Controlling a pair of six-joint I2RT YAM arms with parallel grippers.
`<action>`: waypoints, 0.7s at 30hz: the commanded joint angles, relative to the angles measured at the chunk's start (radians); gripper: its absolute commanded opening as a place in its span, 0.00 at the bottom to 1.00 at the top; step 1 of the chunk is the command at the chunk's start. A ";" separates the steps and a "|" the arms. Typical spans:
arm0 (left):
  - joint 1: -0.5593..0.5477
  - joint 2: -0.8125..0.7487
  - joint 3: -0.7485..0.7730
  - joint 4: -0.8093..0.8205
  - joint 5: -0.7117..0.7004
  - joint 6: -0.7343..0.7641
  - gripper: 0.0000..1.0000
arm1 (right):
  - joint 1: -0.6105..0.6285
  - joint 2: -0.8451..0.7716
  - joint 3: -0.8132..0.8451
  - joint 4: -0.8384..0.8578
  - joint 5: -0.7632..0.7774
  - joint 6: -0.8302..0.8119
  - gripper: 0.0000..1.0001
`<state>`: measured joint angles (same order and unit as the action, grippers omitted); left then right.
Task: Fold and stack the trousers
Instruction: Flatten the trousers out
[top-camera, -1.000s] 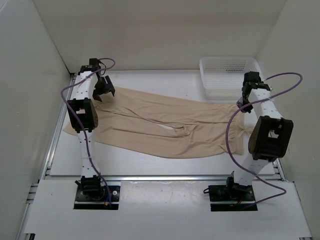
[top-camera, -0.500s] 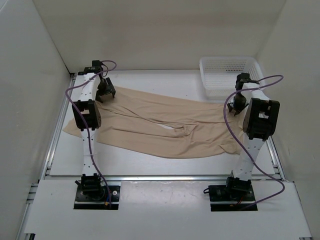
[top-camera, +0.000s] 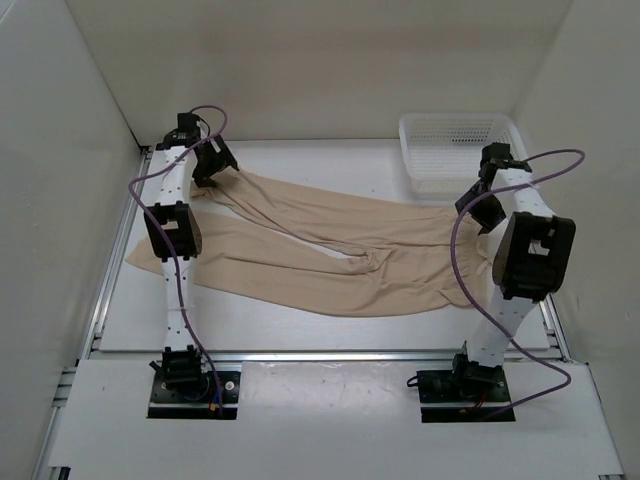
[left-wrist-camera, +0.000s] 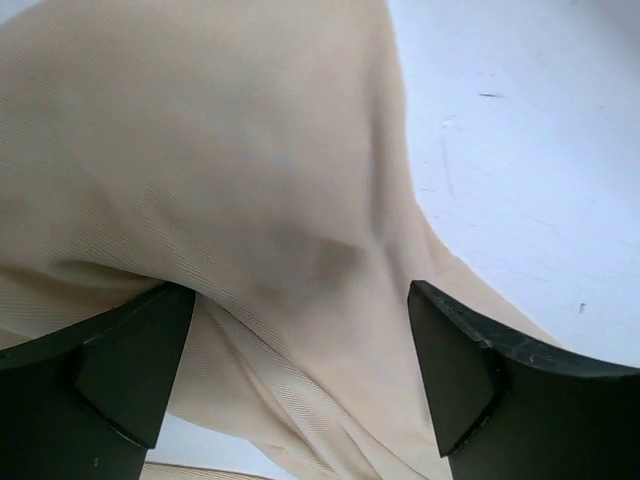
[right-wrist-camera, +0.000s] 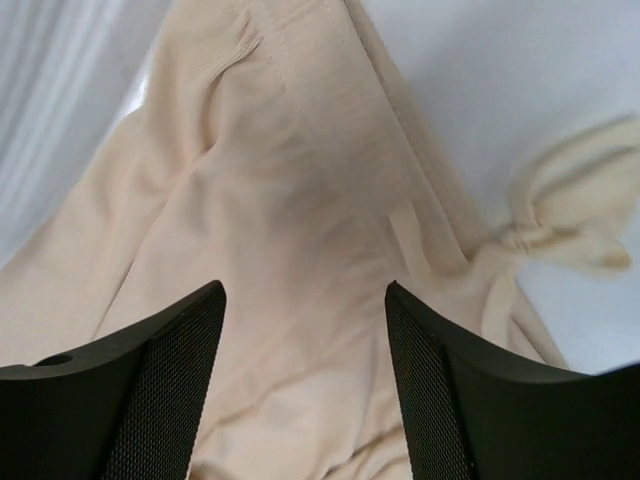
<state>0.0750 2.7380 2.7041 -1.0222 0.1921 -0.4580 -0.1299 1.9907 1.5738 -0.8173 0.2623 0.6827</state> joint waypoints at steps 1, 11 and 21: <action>0.015 -0.199 -0.032 0.059 0.037 0.005 1.00 | -0.004 -0.197 -0.040 0.000 0.005 0.000 0.70; 0.137 -0.633 -0.458 -0.044 -0.131 0.044 0.98 | -0.004 -0.544 -0.420 0.009 -0.087 -0.018 0.54; 0.328 -1.023 -1.371 0.134 -0.155 -0.076 0.85 | -0.013 -0.941 -0.744 -0.022 -0.258 -0.038 0.54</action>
<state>0.3138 1.7657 1.4841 -0.9497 0.0135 -0.4725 -0.1379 1.1084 0.8524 -0.8364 0.0753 0.6689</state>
